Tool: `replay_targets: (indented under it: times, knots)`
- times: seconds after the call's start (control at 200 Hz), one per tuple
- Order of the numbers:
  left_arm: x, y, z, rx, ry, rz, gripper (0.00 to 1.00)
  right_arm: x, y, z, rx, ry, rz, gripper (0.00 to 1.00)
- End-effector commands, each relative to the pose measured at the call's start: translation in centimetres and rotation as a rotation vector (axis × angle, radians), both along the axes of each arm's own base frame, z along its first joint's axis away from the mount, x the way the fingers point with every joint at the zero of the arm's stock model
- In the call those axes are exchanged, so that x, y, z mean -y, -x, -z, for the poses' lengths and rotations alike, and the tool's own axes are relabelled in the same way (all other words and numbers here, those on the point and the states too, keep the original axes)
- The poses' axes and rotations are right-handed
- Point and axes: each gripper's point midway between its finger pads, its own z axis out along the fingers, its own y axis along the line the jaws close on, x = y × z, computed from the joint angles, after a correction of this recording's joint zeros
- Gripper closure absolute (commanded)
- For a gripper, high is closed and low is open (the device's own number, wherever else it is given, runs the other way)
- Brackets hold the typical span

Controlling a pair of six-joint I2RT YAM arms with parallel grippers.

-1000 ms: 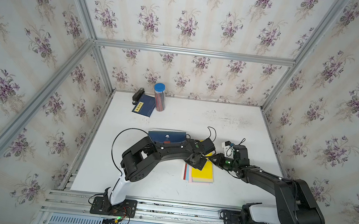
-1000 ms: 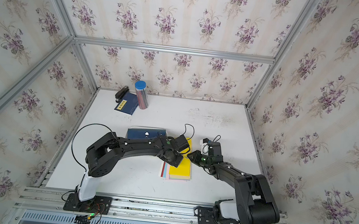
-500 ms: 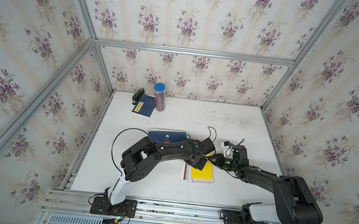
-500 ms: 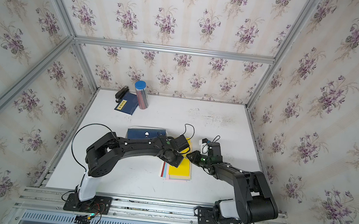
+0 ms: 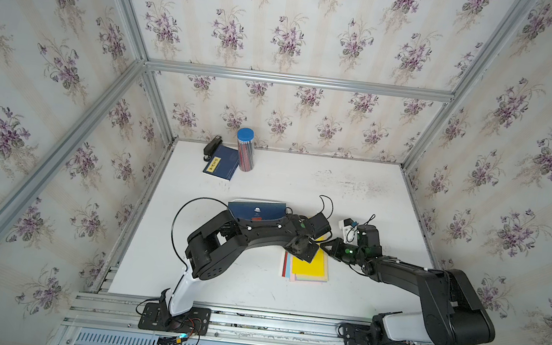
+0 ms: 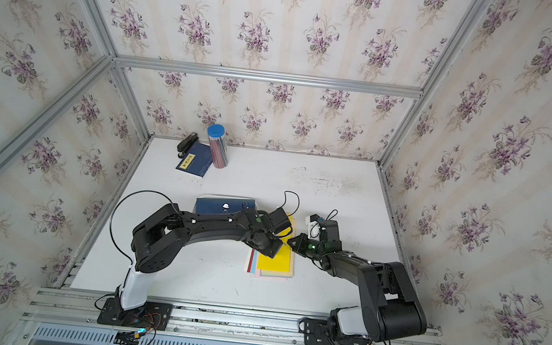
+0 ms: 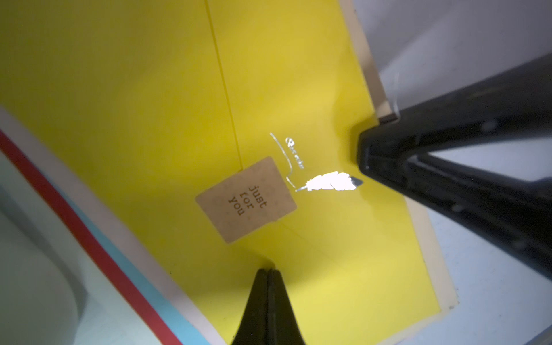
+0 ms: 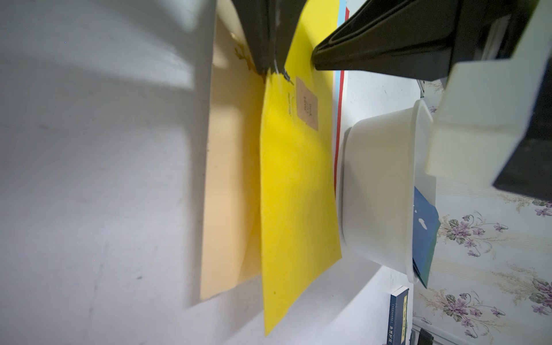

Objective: Put the sealed envelopes into the storage box
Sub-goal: Pick up the envelope from the center of the board, then place the envelope in the storage box.

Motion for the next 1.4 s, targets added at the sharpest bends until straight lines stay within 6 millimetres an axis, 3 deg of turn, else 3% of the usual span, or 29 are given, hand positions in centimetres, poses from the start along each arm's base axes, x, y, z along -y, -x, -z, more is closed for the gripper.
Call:
replay_targets:
  times: [0.0,0.08,0.155,0.225,0.345,0.485,0.689,0.819,0.984,1.059,1.084,1.239,1.394]
  knots:
    - [0.5,-0.4,-1.6,0.033,0.029,0.015,1.0,0.0,-0.5,-0.8,0.056,0.001,-0.005,1.0]
    - [0.8,-0.5,-3.4,0.058,0.066,0.022,0.98,0.1,-0.7,-1.4,0.081,0.01,-0.001,1.0]
    - [1.1,-0.6,-5.7,0.091,0.108,0.029,0.81,0.4,-0.8,-2.0,0.112,0.025,0.002,1.0]
    - [1.0,-0.7,-8.5,0.135,0.141,0.031,0.56,0.6,-0.9,-2.7,0.134,0.042,0.005,1.0]
    - [-0.5,-0.4,-12.9,0.208,0.18,0.027,0.45,1.0,-1.0,-4.5,0.186,0.07,0.005,1.0]
    - [-4.9,0.0,-16.0,0.297,0.133,-0.016,0.34,1.6,-1.4,-7.6,0.274,0.13,-0.006,1.0]
    - [-16.3,0.3,-18.4,0.369,0.019,-0.177,0.27,1.1,-2.3,-12.6,0.422,0.255,-0.094,1.0]
    - [-23.9,1.1,-19.8,0.426,-0.032,-0.322,0.19,-1.3,-2.7,-15.7,0.53,0.328,-0.233,1.0]
    - [-29.7,3.1,-21.1,0.55,-0.062,-0.418,0.15,-4.8,-3.7,-18.8,0.629,0.418,-0.396,1.0]
    - [-31.5,3.9,-21.6,0.612,-0.067,-0.445,0.13,-6.3,-4.3,-19.9,0.673,0.472,-0.469,1.0]
    - [-32.1,4.2,-21.7,0.633,-0.069,-0.453,0.12,-8.0,-3.6,-20.3,0.7,0.478,-0.533,1.0]
    - [-34.6,5.3,-22.0,0.743,-0.055,-0.509,0.07,-12.3,-3.5,-21.5,0.8,0.578,-0.739,1.0]
    - [-34.7,5.6,-22.7,0.816,0.039,-0.522,0.04,-15.7,-3.8,-21.9,0.864,0.632,-0.879,1.0]
